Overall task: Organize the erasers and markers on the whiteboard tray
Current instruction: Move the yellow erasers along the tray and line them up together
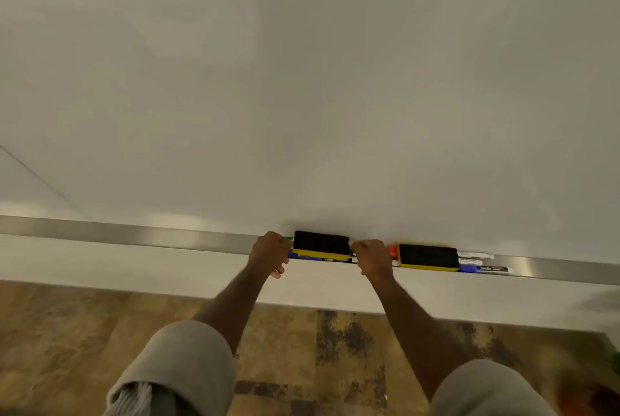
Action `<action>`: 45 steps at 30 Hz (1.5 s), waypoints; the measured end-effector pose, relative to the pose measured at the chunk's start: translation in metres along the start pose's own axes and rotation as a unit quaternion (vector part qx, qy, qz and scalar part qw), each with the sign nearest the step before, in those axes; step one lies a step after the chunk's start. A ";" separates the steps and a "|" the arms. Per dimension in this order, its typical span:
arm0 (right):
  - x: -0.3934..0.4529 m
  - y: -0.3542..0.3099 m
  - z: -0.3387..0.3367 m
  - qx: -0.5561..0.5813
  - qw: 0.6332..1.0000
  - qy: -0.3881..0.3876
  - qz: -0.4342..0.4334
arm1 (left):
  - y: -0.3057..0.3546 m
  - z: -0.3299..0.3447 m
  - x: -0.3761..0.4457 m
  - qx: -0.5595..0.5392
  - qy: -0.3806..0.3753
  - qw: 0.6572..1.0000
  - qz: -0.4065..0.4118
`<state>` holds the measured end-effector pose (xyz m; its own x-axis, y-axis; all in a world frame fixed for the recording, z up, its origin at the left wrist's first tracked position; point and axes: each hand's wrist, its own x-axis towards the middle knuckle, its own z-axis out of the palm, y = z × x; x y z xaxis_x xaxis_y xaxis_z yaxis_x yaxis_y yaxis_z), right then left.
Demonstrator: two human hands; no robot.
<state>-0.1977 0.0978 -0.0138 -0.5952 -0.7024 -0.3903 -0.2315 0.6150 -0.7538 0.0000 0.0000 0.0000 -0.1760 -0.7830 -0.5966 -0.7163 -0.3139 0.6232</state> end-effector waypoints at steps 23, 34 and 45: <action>0.027 0.003 0.001 0.110 0.990 -0.078 0.035 | -0.004 0.017 0.018 -0.152 0.067 0.986 -0.008; 0.010 -0.025 0.001 0.112 0.980 -0.155 -0.055 | -0.016 0.001 -0.019 -0.239 0.153 0.955 0.086; -0.021 -0.058 0.042 -0.082 0.949 -0.134 -0.273 | -0.050 -0.050 -0.033 -0.305 0.192 0.913 0.191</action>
<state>-0.1394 0.0618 0.0160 -0.1403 -0.9847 -0.1029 -0.5781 0.1659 -0.7989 0.0754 0.0145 0.0134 -0.0001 -0.9918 -0.1276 -0.1219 -0.1267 0.9844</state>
